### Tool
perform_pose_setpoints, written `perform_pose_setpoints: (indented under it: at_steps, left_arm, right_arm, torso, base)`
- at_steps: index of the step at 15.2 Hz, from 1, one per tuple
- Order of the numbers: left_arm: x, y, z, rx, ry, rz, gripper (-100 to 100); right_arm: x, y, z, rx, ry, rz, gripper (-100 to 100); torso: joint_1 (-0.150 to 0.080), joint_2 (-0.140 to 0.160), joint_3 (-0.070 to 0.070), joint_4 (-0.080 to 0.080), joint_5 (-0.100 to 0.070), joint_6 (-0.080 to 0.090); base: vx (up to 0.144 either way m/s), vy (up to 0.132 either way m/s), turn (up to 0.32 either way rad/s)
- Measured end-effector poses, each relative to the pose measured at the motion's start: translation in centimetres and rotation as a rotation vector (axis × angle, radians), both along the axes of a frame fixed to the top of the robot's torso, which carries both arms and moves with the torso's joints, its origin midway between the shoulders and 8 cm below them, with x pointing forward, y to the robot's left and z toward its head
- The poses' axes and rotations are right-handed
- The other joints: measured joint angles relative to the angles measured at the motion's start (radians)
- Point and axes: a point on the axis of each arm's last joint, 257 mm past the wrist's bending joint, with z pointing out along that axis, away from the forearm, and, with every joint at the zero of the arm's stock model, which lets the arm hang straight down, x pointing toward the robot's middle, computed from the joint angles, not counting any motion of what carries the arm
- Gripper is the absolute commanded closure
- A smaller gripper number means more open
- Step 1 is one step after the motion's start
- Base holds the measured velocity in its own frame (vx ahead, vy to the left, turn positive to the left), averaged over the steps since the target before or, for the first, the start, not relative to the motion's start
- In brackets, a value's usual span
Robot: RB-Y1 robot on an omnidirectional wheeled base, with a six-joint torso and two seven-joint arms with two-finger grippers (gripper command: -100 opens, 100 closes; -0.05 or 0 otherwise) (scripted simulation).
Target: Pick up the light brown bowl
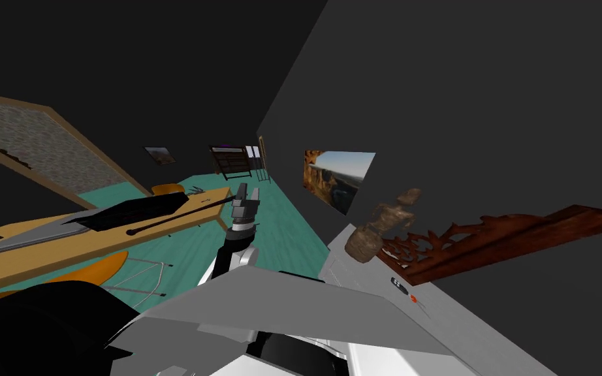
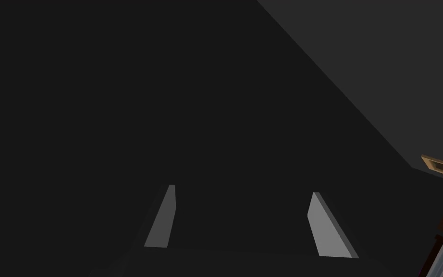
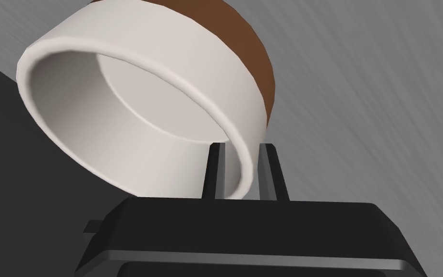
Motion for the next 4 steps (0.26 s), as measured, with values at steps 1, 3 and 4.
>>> perform_pose_setpoints:
  at_steps: [1,3,4]
  left_arm:
    - [0.0,0.0,0.0,0.0,0.0,0.0,0]
    - [0.0,0.0,0.0,0.0,0.0,0.0,0]
    - [0.0,0.0,0.0,0.0,0.0,0.0,0]
  right_arm:
    - [-0.6,-0.2,0.2,-0.002,0.002,-0.012,100]
    - [-1.8,-0.9,1.1,-0.002,0.001,-0.039,100]
    - [-2.3,-1.1,1.5,0.0,0.0,-0.048,100]
  torso:
    - [0.001,0.001,0.0,0.0,0.001,-0.002]
    - [0.005,0.003,0.002,0.001,0.002,-0.001]
    - [0.007,0.004,0.002,0.001,0.002,0.0]
  base:
    - [-0.057,0.076,0.301]
    - [-0.073,0.089,0.215]
    - [-0.035,0.048,0.038]
